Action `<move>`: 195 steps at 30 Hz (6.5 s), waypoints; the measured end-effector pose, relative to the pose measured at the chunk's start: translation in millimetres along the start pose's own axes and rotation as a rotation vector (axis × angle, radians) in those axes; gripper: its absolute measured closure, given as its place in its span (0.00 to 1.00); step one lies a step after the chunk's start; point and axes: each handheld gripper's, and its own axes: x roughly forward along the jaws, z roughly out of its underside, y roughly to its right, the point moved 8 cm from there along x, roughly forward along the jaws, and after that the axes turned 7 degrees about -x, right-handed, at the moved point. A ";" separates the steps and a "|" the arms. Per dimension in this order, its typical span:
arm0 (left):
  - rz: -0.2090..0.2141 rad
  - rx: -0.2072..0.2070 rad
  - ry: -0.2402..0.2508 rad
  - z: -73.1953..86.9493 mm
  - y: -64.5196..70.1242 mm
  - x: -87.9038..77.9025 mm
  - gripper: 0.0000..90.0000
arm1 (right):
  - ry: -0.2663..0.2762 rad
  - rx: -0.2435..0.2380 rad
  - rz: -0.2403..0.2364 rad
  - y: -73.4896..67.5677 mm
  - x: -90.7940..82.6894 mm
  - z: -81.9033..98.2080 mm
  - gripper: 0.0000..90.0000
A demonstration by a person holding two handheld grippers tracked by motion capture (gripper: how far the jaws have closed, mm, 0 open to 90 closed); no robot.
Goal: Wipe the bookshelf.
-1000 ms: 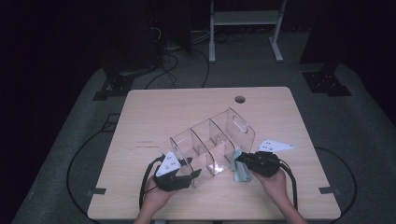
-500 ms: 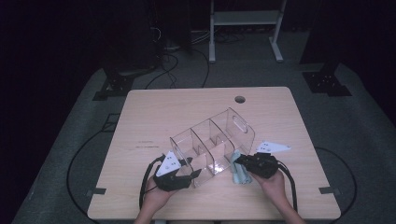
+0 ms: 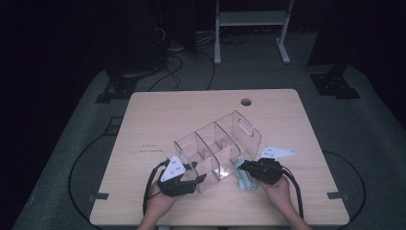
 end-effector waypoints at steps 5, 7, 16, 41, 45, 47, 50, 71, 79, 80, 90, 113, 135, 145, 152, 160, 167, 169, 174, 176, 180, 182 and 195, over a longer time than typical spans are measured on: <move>0.004 0.002 -0.001 -0.2 -0.2 0.0 0.51 | 0.036 -0.016 0.010 -1.0 -8.2 -10.9 0.92; 0.005 0.003 -0.002 0.0 -0.3 -0.1 0.51 | 0.018 -0.010 0.008 1.3 -5.2 -5.8 0.92; 0.004 0.005 -0.004 0.0 -0.2 -0.1 0.51 | 0.035 -0.010 0.010 0.5 -7.5 -10.1 0.92; 0.003 0.015 -0.011 0.2 1.6 0.1 0.51 | 0.036 -0.005 0.031 9.1 -9.2 -10.4 0.92; 0.003 0.017 -0.014 0.3 1.9 -0.3 0.51 | -0.006 0.038 0.013 12.9 1.4 7.0 0.92; 0.003 0.016 -0.014 0.1 1.8 -0.2 0.51 | 0.009 0.010 0.016 6.8 -2.5 -0.6 0.92; 0.003 0.015 -0.014 -0.1 1.8 -0.1 0.51 | 0.043 -0.032 -0.023 -12.0 -8.5 -14.6 0.92; 0.001 0.014 -0.016 -0.2 2.4 0.2 0.51 | -0.024 -0.113 -0.120 -61.1 21.7 -11.3 0.92; -0.001 0.014 -0.017 -0.2 1.8 0.3 0.51 | 0.000 -0.130 -0.099 -59.3 20.2 -16.1 0.92; -0.001 0.014 -0.018 0.0 2.1 0.4 0.51 | -0.013 -0.127 -0.096 -57.7 22.2 -11.9 0.92; 0.004 0.015 -0.016 -0.5 3.8 1.3 0.51 | 0.029 -0.116 -0.092 -57.1 15.2 -24.7 0.92; 0.005 0.015 -0.023 0.0 4.6 1.4 0.50 | -0.040 -0.097 -0.089 -54.2 29.1 -0.1 0.91; 0.070 0.028 -0.047 -0.4 8.7 -3.2 0.44 | -0.068 -0.088 -0.099 -52.6 30.5 5.6 0.91; 0.092 0.056 -0.049 -1.7 18.1 0.8 0.49 | 0.017 -0.124 -0.082 -53.5 3.5 -33.9 0.91; 0.126 0.078 -0.054 -2.0 27.4 5.3 0.49 | 0.086 -0.124 -0.069 -49.6 -10.9 -55.1 0.91; 0.145 0.078 -0.057 -1.6 26.8 2.5 0.49 | 0.097 -0.104 -0.077 -48.0 -8.0 -45.4 0.91; 0.156 0.081 -0.059 -2.0 25.0 -0.5 0.49 | 0.082 -0.100 -0.086 -46.8 -7.4 -32.0 0.90; 0.154 0.081 -0.058 -2.2 24.5 -1.1 0.49 | 0.071 -0.099 -0.084 -46.8 -5.9 -27.0 0.90; 0.148 0.085 -0.059 -2.1 21.8 -2.8 0.49 | 0.024 -0.094 -0.082 -44.6 3.3 -10.3 0.90; 0.145 0.080 -0.057 -1.8 20.7 -2.6 0.49 | 0.009 -0.079 -0.091 -43.2 7.6 -4.1 0.90; 0.143 0.081 -0.059 -1.4 18.6 -3.5 0.49 | -0.025 -0.082 -0.083 -42.5 14.5 4.3 0.90; 0.147 0.082 -0.057 -1.3 18.1 -3.9 0.49 | -0.037 -0.075 -0.088 -41.7 17.4 8.6 0.90; 0.150 0.088 -0.055 -2.1 13.4 -10.3 0.49 | -0.013 -0.118 -0.099 -55.5 -6.2 -6.1 0.92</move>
